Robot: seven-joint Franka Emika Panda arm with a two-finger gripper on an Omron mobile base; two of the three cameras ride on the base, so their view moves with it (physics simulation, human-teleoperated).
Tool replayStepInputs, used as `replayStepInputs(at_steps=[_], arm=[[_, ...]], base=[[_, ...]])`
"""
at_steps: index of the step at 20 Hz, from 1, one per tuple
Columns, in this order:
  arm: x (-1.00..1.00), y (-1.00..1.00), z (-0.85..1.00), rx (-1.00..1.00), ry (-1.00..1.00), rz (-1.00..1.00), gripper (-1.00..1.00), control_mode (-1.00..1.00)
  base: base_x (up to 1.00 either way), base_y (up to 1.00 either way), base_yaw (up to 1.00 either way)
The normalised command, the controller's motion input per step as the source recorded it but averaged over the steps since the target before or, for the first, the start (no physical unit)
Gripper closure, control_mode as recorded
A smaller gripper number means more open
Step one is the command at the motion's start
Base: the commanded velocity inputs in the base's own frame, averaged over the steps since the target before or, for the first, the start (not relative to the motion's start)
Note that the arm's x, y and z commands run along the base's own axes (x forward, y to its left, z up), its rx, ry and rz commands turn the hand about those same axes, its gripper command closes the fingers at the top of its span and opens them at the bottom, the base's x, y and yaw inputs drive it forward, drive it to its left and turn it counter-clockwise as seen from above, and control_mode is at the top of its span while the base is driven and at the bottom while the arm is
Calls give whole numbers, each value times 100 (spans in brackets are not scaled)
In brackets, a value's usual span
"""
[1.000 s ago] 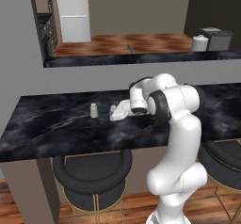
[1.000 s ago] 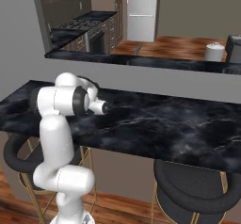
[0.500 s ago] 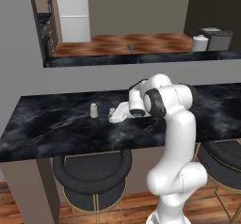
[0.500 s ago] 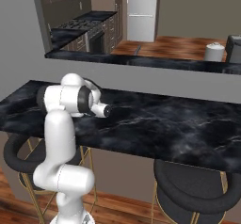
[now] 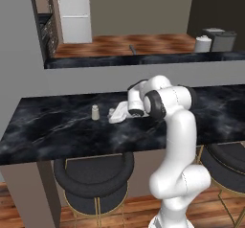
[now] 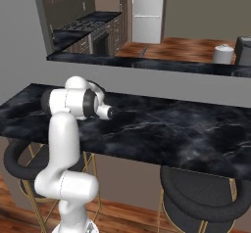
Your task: The dining table condiment station is running low on shaker. Refill the condiment station by opening the cabinet and taking the shaker from the cabinet and placing it on the dining table.
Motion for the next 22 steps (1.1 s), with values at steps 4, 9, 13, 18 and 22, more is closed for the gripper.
replayStepInputs(at_steps=[4,9,13,18,22], arm=[[21,7,-19,-2,-1,0,-100,-100],[6,1,-15,-2,0,0,-100,-100],[0,0,-9,-1,0,0,-100,-100],[0,0,-2,-1,-1,0,-100,-100],[0,0,0,0,-2,0,-100,-100]], base=[[0,0,0],[0,0,0],[0,0,0],[0,0,0],[0,0,0]])
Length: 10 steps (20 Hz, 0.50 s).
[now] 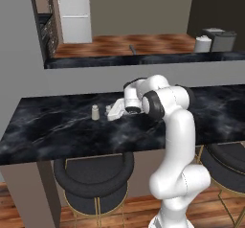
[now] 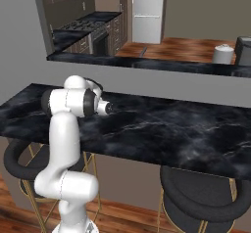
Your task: The dining table condiment station is running low on shaker. Refill the condiment station by opening the cabinet and taking the shaker from the cabinet and placing it on the dining table.
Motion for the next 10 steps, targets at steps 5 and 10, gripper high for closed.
replayStepInputs(at_steps=[5,10], arm=[[0,-3,0,0,-2,0,-100,-100],[0,-9,0,0,-1,0,-100,-100]], base=[[0,0,0],[0,0,0]])
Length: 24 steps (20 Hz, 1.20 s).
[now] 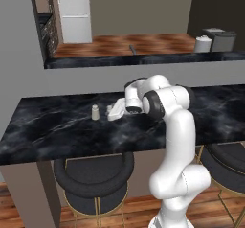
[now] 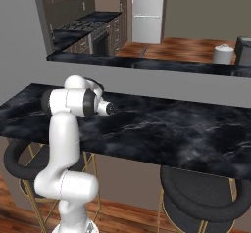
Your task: The dining table condiment station is running low on shaker. Refill the condiment station by opening the cabinet and taking the shaker from the cabinet and placing it on the dining table.
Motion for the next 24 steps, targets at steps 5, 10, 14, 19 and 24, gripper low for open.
replayStepInputs(at_steps=[5,10,14,19,24], arm=[[0,-14,-1,0,-1,0,-100,-100],[-3,-2,0,0,-3,0,-100,-100],[-12,0,18,0,-2,0,-100,-100],[-22,0,30,0,0,0,-100,-100],[-38,0,50,0,0,1,-100,-100]], base=[[0,0,0],[0,0,0],[0,0,0],[0,0,0],[0,0,0]])
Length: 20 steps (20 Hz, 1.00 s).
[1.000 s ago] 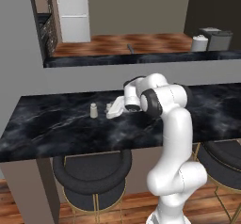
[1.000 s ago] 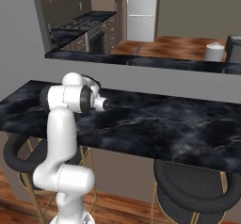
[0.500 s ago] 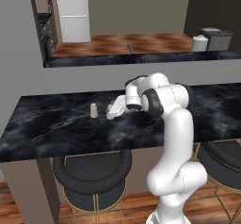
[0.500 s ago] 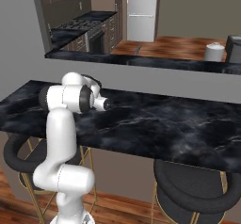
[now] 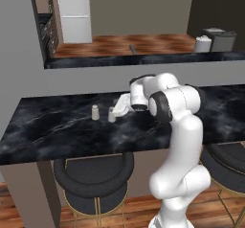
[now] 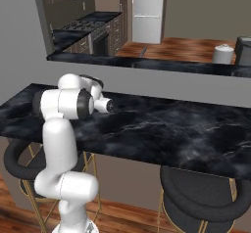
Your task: The dining table condiment station is running low on shaker. Refill the condiment station by opening the cabinet and taking the shaker from the cabinet and placing it on the dining table.
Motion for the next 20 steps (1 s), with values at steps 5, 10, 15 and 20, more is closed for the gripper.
replayStepInputs(at_steps=[5,10,15,20], arm=[[-75,-2,70,0,-11,6,-100,-100],[-93,-9,79,0,-17,6,-100,-100],[-98,-23,84,0,-20,7,-100,-100],[-91,-36,100,2,-27,8,-100,-100]], base=[[0,0,0],[0,0,0],[0,0,0],[0,0,0]])
